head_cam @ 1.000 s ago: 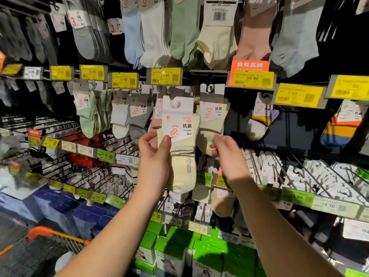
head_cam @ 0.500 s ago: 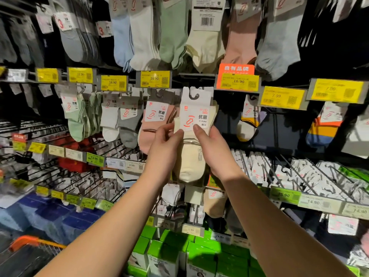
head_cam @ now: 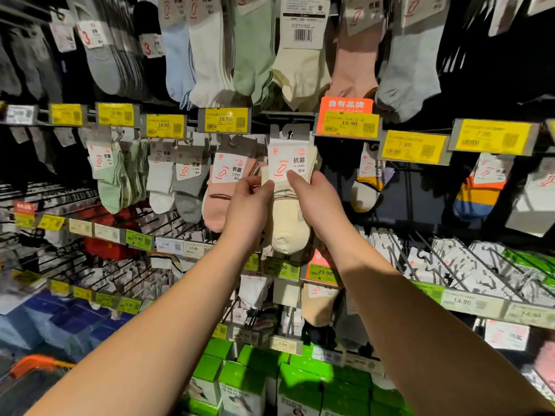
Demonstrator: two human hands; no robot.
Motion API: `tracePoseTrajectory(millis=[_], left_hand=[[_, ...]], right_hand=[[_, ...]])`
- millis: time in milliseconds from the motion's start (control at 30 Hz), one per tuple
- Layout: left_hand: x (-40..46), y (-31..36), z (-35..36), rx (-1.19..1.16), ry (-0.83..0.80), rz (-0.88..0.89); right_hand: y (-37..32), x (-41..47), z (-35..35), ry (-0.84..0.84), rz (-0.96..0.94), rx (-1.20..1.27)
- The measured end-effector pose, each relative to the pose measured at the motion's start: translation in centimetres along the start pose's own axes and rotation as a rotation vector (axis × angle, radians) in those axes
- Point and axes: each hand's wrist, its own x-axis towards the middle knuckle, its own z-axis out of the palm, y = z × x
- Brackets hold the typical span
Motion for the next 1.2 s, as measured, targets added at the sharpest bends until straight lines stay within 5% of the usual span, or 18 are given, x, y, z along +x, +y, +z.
tracePoseTrajectory(millis=[867,1200], left_hand=[[2.6,-1.4,0.5,0.449,-0.051,0.022],[-4.1,-6.3,-1.8,0.274,-0.098,0.198]], right_hand=[[2.2,2.2,0.6,-0.014,0.132,-0.431],[9.0,-7.4,-2.7,0.325,0.013,-0.275]])
